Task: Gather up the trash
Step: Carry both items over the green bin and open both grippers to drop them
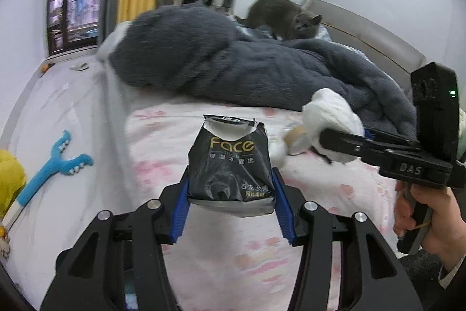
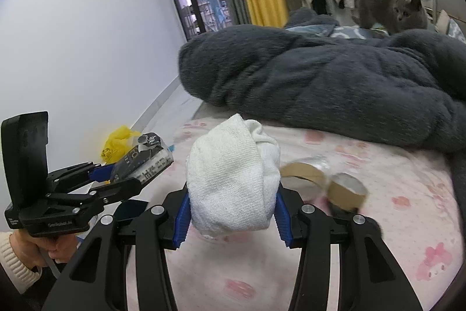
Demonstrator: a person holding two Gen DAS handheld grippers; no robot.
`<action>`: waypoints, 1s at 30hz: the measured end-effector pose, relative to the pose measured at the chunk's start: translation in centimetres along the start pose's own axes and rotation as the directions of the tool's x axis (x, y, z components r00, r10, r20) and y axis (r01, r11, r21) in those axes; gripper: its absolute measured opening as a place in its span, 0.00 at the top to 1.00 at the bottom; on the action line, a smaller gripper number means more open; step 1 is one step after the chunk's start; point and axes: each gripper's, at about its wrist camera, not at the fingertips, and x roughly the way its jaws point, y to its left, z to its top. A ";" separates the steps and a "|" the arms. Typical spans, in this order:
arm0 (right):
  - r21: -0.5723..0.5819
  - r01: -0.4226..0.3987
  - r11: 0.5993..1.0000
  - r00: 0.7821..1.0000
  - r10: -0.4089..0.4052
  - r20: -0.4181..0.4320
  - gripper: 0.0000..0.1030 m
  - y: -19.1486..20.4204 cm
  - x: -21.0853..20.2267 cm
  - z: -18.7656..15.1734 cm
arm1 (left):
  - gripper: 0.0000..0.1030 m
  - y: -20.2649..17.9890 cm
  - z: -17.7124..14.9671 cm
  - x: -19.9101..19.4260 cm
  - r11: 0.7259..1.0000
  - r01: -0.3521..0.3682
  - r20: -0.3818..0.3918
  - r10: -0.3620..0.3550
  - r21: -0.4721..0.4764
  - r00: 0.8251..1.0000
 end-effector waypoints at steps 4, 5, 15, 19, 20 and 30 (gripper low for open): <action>-0.018 -0.020 1.000 1.000 0.020 -0.006 0.52 1.9 1.0 0.4 | 0.48 2.2 -0.5 -0.7 0.998 -0.047 -0.009 0.046 -0.036 0.999; -0.024 -0.026 0.999 1.000 0.026 -0.008 0.52 2.5 1.4 0.6 | 0.48 2.8 -0.7 -0.8 0.997 -0.060 -0.014 0.059 -0.041 0.998; -0.064 -0.087 0.994 0.996 0.085 -0.034 0.52 7.3 3.9 1.0 | 0.48 7.9 -3.4 -1.0 0.983 -0.174 -0.096 0.167 -0.066 0.981; -0.082 -0.112 0.990 0.993 0.108 -0.050 0.52 9.4 4.9 0.9 | 0.48 10.0 -5.1 -0.9 0.974 -0.214 -0.139 0.202 -0.072 0.969; -0.084 -0.115 0.990 0.992 0.111 -0.053 0.52 9.8 5.1 0.8 | 0.48 10.5 -5.5 -0.9 0.972 -0.221 -0.149 0.209 -0.074 0.967; -0.122 -0.173 0.977 0.982 0.162 -0.098 0.52 14.4 7.7 0.2 | 0.47 15.2 -8.7 -0.6 0.954 -0.268 -0.274 0.224 -0.134 0.935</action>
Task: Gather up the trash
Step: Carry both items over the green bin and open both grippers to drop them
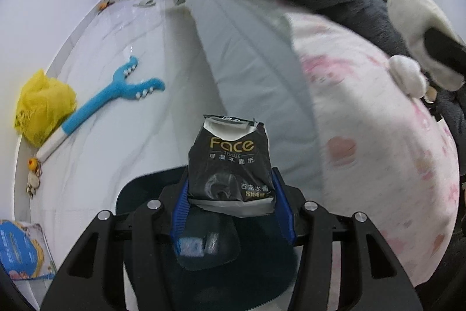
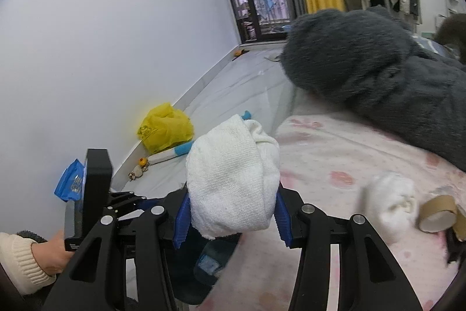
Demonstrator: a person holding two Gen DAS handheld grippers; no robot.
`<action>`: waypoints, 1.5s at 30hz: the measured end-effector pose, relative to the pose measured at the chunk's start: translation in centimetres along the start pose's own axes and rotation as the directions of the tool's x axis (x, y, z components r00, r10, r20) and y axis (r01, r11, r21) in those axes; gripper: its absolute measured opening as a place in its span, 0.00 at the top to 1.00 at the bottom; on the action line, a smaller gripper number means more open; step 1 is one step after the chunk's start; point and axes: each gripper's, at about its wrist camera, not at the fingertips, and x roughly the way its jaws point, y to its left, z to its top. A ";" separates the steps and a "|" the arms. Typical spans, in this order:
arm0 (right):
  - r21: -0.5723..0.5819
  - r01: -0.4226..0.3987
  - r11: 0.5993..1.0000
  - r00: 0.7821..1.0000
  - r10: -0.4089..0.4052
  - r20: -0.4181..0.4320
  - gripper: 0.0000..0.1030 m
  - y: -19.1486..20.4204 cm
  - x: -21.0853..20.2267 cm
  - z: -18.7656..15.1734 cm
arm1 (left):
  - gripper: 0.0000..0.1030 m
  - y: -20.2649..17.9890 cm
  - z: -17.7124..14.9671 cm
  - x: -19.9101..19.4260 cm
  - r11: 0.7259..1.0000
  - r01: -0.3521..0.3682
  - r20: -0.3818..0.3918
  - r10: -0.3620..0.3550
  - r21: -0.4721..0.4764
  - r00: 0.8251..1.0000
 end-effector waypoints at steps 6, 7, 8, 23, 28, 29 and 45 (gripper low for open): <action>-0.025 -0.022 0.999 0.999 0.021 -0.037 0.52 2.0 2.1 0.0 | 0.47 2.1 -1.5 1.3 0.999 -0.007 -0.085 0.004 -0.033 0.996; -0.028 -0.024 0.999 0.999 0.023 -0.041 0.52 2.2 2.4 0.0 | 0.47 2.4 -1.8 1.5 0.999 -0.013 -0.097 0.009 -0.034 0.995; -0.030 -0.027 0.999 0.999 0.025 -0.046 0.52 2.4 2.7 0.0 | 0.47 2.7 -2.0 1.6 0.999 -0.020 -0.110 0.017 -0.033 0.994; -0.063 -0.043 0.997 0.990 0.034 -0.138 0.52 5.4 7.3 -0.9 | 0.29 6.7 -2.9 -0.2 0.993 -0.053 -0.105 0.042 -0.105 0.994; -0.071 -0.026 0.997 0.982 0.012 -0.190 0.52 6.3 9.1 -1.5 | 0.28 8.1 -2.3 -2.5 0.990 -0.059 -0.015 0.057 -0.125 0.998; -0.072 -0.021 0.997 0.979 0.006 -0.203 0.52 6.4 9.5 -1.7 | 0.28 8.3 -2.2 -3.1 0.990 -0.062 0.006 0.063 -0.127 0.998; -0.100 0.007 0.995 0.917 -0.046 -0.396 0.52 7.9 14.9 -5.1 | 0.29 8.6 -0.3 -9.2 0.992 -0.006 0.207 0.032 -0.127 0.978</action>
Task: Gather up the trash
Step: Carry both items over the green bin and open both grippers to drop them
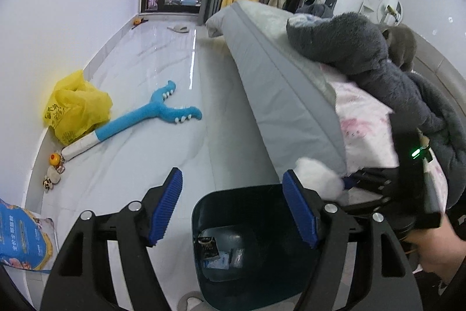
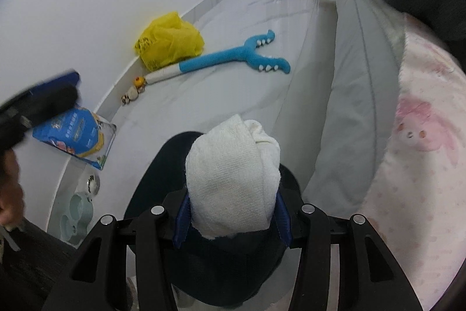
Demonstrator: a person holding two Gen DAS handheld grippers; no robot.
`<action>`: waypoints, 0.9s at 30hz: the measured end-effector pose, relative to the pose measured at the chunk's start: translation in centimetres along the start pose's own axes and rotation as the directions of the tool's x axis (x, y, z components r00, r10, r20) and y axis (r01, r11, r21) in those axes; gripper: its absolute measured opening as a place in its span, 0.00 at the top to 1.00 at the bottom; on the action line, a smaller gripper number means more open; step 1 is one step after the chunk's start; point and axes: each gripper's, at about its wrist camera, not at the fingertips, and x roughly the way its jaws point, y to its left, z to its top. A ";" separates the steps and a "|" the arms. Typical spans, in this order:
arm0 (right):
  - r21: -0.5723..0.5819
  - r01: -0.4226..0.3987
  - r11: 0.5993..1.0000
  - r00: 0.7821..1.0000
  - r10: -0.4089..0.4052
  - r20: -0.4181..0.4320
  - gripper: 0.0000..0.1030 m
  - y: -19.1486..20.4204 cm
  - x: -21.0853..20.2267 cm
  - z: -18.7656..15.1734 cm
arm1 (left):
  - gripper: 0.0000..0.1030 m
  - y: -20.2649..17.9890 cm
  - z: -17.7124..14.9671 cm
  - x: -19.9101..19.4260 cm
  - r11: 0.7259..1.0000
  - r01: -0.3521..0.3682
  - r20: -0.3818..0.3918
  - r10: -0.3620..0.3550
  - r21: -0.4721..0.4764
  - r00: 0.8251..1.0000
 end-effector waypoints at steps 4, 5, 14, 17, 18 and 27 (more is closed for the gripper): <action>-0.015 0.000 1.000 0.999 0.000 -0.047 0.51 0.4 1.3 -0.5 | 0.30 0.4 0.3 -0.8 1.000 0.010 0.019 -0.010 -0.011 1.000; -0.020 -0.002 1.000 0.998 0.001 -0.057 0.51 0.5 1.7 -0.7 | 0.31 0.5 0.4 -0.9 1.000 0.011 0.022 -0.010 -0.014 1.000; -0.059 0.007 0.998 0.990 -0.015 -0.138 0.46 1.6 4.1 -1.5 | 0.41 0.9 0.8 -2.3 1.000 0.020 0.062 -0.020 -0.009 0.998; -0.064 0.013 0.998 0.987 -0.022 -0.156 0.37 1.9 4.6 -1.7 | 0.41 0.6 1.2 -3.0 1.000 0.021 0.087 -0.020 -0.003 0.996; -0.067 0.017 0.998 0.987 -0.028 -0.159 0.35 1.9 4.6 -1.8 | 0.41 0.6 1.2 -3.2 1.000 0.022 0.094 -0.021 -0.002 0.995; -0.074 0.018 0.997 0.994 -0.026 -0.109 0.26 2.1 3.1 -1.2 | 0.41 -0.3 2.6 -4.6 0.999 0.044 0.145 -0.044 0.001 0.989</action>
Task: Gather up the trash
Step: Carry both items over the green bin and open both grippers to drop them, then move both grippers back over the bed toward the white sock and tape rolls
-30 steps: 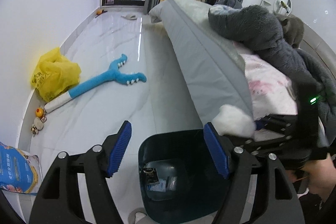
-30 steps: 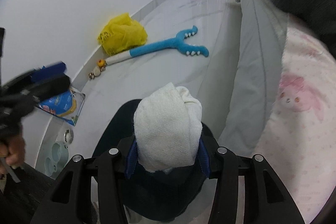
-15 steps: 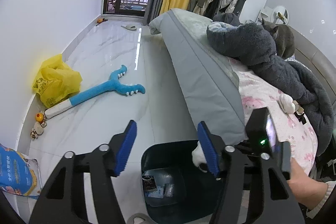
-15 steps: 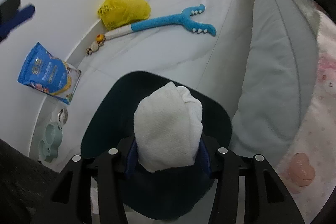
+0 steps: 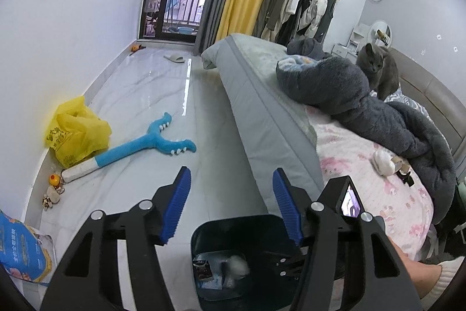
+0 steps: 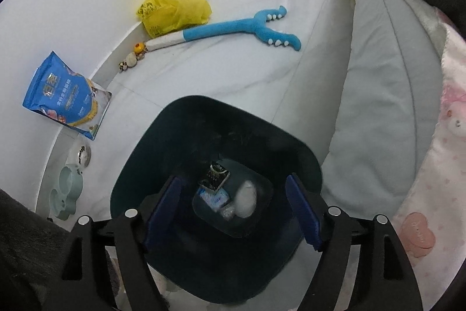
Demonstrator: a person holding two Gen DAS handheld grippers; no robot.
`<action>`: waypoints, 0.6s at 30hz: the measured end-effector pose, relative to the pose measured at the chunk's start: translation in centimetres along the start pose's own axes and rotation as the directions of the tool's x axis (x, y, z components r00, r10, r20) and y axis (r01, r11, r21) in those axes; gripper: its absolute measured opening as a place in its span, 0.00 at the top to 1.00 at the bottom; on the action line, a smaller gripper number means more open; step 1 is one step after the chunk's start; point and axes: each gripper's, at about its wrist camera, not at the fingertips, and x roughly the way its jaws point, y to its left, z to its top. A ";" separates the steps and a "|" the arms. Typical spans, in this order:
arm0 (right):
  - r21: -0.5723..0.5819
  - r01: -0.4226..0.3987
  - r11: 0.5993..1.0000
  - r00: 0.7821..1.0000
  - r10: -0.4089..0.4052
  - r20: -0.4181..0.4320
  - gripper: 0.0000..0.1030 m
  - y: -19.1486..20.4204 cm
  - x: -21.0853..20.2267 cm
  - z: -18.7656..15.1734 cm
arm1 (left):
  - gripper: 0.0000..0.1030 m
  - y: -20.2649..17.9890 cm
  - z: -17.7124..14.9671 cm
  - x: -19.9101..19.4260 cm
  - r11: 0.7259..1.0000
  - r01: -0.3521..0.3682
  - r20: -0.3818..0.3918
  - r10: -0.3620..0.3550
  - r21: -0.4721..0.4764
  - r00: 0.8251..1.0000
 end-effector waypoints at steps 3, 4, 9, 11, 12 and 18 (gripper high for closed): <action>-0.002 -0.008 1.000 1.000 0.008 0.024 0.26 -0.2 -0.8 0.0 | 0.41 -0.6 0.5 0.0 1.000 0.009 0.011 -0.009 0.003 1.000; -0.005 -0.010 1.000 0.999 0.010 0.034 0.26 -0.3 -1.1 0.1 | 0.41 -0.8 0.6 0.0 1.000 0.011 0.013 -0.011 0.007 1.000; -0.016 -0.023 1.000 0.992 0.025 0.120 0.26 -0.9 -3.8 0.4 | 0.41 -2.6 1.5 0.5 0.999 0.031 0.024 -0.032 0.025 0.999; -0.016 -0.024 1.000 0.988 0.027 0.152 0.25 -1.3 -4.8 0.4 | 0.41 -3.3 1.9 0.8 0.999 0.042 0.027 -0.043 0.032 0.999; -0.013 -0.024 1.000 0.985 0.026 0.172 0.25 -1.7 -5.5 0.5 | 0.41 -3.6 2.1 0.9 0.998 0.046 0.029 -0.047 0.035 0.998; 0.002 -0.019 1.000 0.966 0.018 0.257 0.25 -4.0 -8.7 0.5 | 0.40 -6.1 2.8 2.0 0.996 0.065 0.025 -0.067 0.066 0.997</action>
